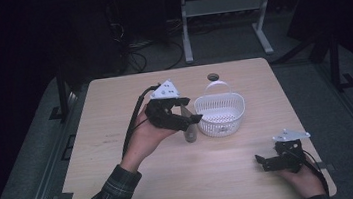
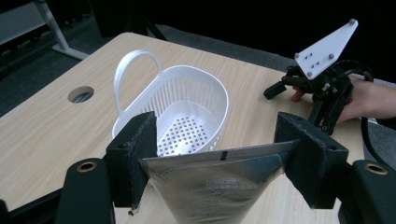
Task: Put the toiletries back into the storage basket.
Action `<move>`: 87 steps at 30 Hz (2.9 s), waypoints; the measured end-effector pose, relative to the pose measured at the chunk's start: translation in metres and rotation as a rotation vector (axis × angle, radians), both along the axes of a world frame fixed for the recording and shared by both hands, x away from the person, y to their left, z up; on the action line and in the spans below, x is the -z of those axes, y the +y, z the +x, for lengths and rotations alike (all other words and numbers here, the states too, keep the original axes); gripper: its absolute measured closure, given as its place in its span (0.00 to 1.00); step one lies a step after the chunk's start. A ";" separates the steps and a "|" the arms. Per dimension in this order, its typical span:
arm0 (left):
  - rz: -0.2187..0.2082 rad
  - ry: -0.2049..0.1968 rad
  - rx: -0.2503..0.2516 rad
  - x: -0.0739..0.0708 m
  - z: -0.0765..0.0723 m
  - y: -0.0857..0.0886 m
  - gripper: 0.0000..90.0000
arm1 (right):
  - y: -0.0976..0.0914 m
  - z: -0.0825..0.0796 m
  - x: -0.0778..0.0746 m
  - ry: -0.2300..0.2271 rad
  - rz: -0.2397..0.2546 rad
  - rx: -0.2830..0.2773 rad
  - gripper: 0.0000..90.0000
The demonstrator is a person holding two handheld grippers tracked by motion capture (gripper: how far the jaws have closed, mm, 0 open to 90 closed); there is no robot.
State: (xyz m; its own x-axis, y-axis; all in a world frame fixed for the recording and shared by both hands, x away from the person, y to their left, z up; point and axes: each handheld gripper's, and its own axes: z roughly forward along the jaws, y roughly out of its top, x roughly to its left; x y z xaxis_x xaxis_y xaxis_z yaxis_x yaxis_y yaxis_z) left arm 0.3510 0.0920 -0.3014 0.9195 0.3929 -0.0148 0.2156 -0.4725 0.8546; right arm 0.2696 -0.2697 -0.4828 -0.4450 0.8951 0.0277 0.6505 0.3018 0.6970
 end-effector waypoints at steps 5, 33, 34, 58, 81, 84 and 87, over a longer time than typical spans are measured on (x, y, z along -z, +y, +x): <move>-0.012 -0.007 -0.005 -0.005 0.003 -0.002 0.33 | 0.000 0.000 0.000 0.000 0.000 0.000 0.00; -0.016 -0.021 0.002 -0.026 0.024 -0.019 0.33 | 0.000 0.000 0.000 0.000 0.000 0.000 0.00; -0.018 -0.020 0.000 -0.027 0.025 -0.020 0.33 | 0.000 0.000 0.000 -0.001 0.000 0.000 0.00; -0.034 -0.031 -0.012 -0.030 0.049 -0.037 0.33 | 0.000 0.000 0.000 0.001 0.000 -0.001 0.00; -0.046 -0.036 -0.020 -0.016 0.061 -0.054 0.33 | 0.000 0.000 0.000 0.001 0.001 0.000 0.00; -0.036 -0.039 -0.018 -0.013 0.062 -0.056 0.33 | 0.000 0.000 0.000 0.001 0.001 0.000 0.00; -0.037 -0.040 -0.017 -0.009 0.063 -0.057 0.33 | 0.000 0.000 0.000 0.002 0.001 -0.001 0.00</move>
State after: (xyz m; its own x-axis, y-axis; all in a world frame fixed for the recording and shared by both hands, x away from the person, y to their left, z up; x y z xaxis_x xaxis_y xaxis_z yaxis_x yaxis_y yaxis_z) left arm 0.4140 0.0350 -0.2923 0.9128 0.4082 0.0068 0.1888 -0.4369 0.8795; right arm 0.2694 -0.2697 -0.4826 -0.4454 0.8948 0.0297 0.6518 0.3014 0.6959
